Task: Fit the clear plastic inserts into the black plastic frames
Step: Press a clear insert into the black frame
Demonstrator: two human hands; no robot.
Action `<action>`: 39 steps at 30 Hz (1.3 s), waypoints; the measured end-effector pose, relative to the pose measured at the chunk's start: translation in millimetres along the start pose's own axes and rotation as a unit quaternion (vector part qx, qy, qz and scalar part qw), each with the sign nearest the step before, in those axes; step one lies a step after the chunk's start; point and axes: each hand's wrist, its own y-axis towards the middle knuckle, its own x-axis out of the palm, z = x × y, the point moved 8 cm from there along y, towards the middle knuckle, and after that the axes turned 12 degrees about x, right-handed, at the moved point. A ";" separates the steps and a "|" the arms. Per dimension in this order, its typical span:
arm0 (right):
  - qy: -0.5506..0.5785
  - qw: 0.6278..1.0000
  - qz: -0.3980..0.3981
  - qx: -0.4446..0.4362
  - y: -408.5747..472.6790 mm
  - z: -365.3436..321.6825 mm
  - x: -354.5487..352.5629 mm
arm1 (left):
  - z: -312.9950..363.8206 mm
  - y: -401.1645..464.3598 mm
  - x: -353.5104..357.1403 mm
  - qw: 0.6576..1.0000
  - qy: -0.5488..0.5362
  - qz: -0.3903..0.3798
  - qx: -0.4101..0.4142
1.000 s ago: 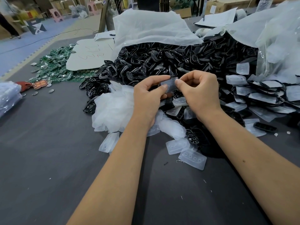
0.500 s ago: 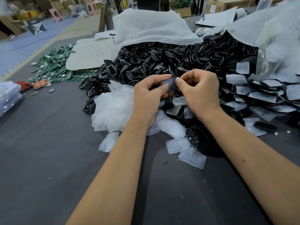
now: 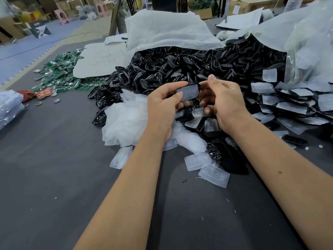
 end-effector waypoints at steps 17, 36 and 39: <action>-0.095 0.994 -0.006 -0.060 -2.5 -3.7 3.5 | 8.9 0.0 1.4 0.994 0.079 -0.016 0.074; -0.119 0.991 -0.018 -0.066 -1.3 -2.5 6.0 | 4.6 1.7 -1.5 0.993 0.092 0.003 0.067; -0.127 0.990 -0.019 -0.066 -1.3 -2.2 7.4 | 3.9 1.0 -0.5 0.994 0.088 -0.003 0.062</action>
